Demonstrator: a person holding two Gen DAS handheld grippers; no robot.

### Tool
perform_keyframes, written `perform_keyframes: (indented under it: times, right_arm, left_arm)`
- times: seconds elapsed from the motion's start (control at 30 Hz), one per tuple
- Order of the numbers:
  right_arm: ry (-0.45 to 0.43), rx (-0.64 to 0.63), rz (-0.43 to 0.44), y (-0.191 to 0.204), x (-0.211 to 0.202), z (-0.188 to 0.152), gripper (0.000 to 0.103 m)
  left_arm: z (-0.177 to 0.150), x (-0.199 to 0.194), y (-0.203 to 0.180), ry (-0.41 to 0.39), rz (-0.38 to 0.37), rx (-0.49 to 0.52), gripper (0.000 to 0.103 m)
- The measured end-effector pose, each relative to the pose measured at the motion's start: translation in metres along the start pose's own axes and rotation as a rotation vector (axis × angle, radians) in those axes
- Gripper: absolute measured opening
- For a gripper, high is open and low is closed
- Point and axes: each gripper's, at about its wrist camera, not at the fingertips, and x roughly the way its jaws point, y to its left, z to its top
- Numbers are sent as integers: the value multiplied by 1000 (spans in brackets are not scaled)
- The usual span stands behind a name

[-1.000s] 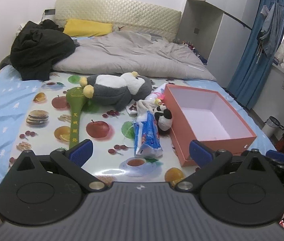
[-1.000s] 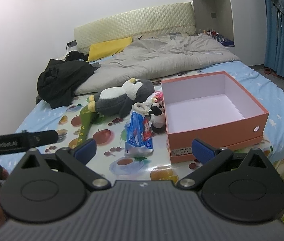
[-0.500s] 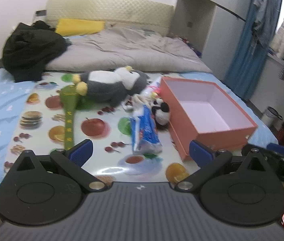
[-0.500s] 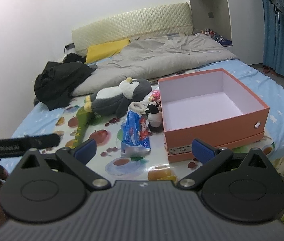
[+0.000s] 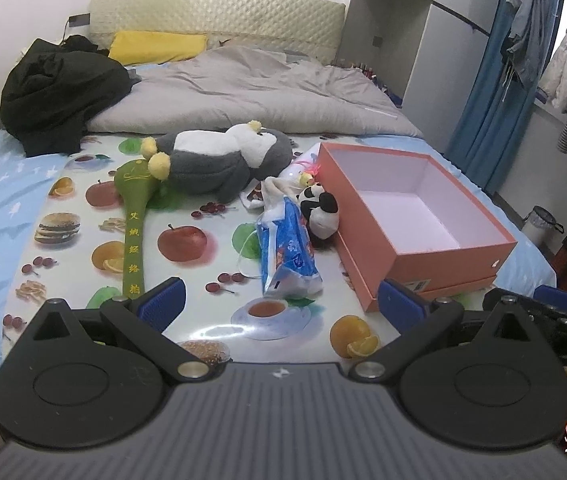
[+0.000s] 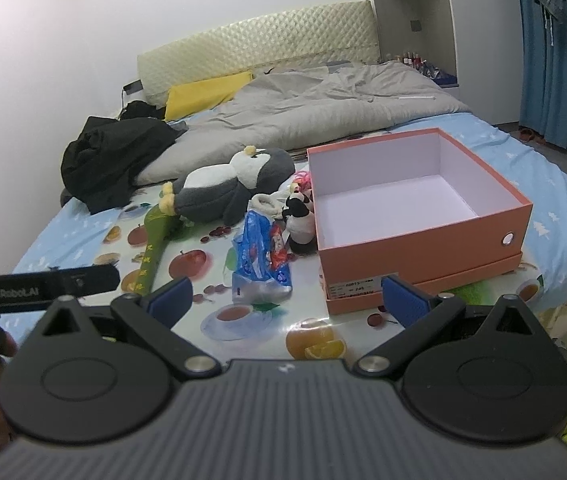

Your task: Organize soft objects

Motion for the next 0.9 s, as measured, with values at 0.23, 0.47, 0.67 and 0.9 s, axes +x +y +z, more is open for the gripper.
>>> perform_keyframes:
  times: [0.23, 0.47, 0.67, 0.9]
  right_arm:
    - [16, 2, -2, 0, 5, -4, 103]
    - [29, 13, -11, -2, 9, -3, 103]
    - [31, 9, 6, -2, 17, -5, 103]
    - [25, 4, 4, -2, 24, -9, 103]
  left_arm:
    - [-2, 5, 1, 5, -3, -5, 103]
    - [-2, 13, 4, 15, -16, -4, 103]
    - [-4, 21, 12, 15, -47, -32, 103]
    - [-7, 33, 18, 33, -58, -41, 103]
